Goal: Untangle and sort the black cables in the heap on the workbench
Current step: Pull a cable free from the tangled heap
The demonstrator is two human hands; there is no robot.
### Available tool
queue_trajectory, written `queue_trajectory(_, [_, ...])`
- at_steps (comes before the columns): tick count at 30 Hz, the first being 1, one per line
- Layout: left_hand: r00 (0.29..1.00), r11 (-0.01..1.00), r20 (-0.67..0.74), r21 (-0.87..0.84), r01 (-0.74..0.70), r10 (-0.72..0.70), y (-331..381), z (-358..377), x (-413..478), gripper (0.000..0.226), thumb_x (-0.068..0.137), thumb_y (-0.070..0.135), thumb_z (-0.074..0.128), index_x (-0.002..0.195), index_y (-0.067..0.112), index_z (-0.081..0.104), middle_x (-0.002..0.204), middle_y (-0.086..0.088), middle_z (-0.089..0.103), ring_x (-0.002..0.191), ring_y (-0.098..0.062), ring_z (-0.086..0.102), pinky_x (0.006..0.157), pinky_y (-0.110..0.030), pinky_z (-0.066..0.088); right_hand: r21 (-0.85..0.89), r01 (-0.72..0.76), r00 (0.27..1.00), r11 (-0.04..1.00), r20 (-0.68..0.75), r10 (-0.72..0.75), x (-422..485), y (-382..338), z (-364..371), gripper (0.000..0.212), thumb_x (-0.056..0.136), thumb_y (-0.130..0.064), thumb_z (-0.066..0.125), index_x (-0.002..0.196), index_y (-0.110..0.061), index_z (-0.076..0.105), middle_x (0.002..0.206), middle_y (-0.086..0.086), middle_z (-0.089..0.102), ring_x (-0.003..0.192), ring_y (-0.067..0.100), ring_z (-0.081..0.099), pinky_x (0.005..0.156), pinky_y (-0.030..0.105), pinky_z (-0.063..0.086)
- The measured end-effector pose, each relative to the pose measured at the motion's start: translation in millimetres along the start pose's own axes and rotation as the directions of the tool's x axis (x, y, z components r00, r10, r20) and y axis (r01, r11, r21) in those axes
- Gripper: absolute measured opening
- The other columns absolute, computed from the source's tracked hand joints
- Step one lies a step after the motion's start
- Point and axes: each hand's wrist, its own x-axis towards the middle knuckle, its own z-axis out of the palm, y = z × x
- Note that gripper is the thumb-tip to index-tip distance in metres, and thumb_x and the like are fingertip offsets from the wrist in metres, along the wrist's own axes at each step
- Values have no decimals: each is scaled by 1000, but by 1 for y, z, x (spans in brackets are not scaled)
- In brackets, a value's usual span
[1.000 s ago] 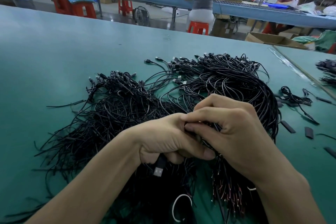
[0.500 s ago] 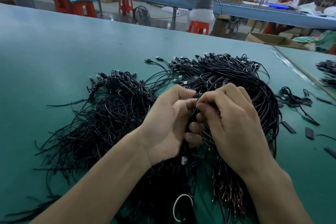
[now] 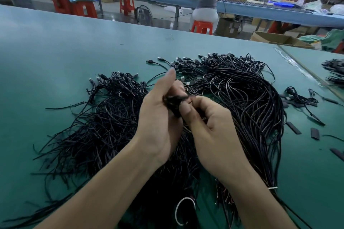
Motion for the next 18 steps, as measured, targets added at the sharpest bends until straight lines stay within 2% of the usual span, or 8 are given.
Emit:
queue_trajectory(2, [996,996,72,70,-55,50,-1,-4,2,31,77,24,72,49,17,62,76,1,62,71,-7,58,69,-18,51,49,-25,1000,999,1,25,1,1,0,15,100,-21,58,96,-14,70,89,9,71,86,35,65,78,57,52])
queue_trajectory(5, [971,881,161,416,-227,174,-3,-5,3,8,76,25,75,69,22,73,115,7,67,111,-1,61,92,-19,47,158,-65,997,985,-26,70,3,3,-8,18,101,-12,54,94,-5,69,92,26,67,92,55,56,74,68,48])
queue_trajectory(6, [962,809,200,524,-265,185,-3,-5,3,12,75,31,76,86,26,74,128,10,62,124,-3,55,103,-26,44,148,-36,998,988,-38,42,4,3,-12,20,102,-10,51,93,-6,69,90,21,70,89,48,62,74,61,53])
queue_trajectory(8, [948,647,235,693,-318,214,-4,-10,2,49,71,47,76,117,35,63,141,10,49,137,-8,43,116,-31,31,52,48,997,997,-59,-45,6,3,-21,24,102,-11,50,87,-13,69,81,3,71,77,21,66,70,34,57])
queue_trajectory(9, [942,567,226,755,-331,250,-4,-12,3,59,67,54,75,122,41,56,140,12,45,136,-4,40,115,-22,28,26,71,996,997,-62,-69,7,4,-25,24,102,-11,51,85,-15,68,78,-3,70,73,12,64,69,25,55])
queue_trajectory(11, [935,457,210,828,-324,285,-1,-14,3,66,59,61,77,118,52,47,128,15,44,120,5,43,94,-3,32,34,80,995,996,-63,-78,9,3,-32,23,100,-10,54,83,-18,67,71,-10,64,68,2,57,66,16,50])
queue_trajectory(15, [961,502,190,823,-266,199,-4,-19,5,45,70,38,88,101,32,56,80,10,53,67,-5,46,59,-19,38,-2,120,988,993,-95,-119,10,1,-39,21,98,-15,59,79,-23,66,66,-14,62,59,2,50,56,13,44])
queue_trajectory(18, [951,557,233,771,-307,202,-8,-21,7,24,81,17,79,87,15,56,62,-1,60,54,-14,49,50,-29,39,-4,113,993,994,-26,-113,8,1,-30,16,96,-19,59,82,-20,67,68,-13,64,59,4,57,54,13,43])
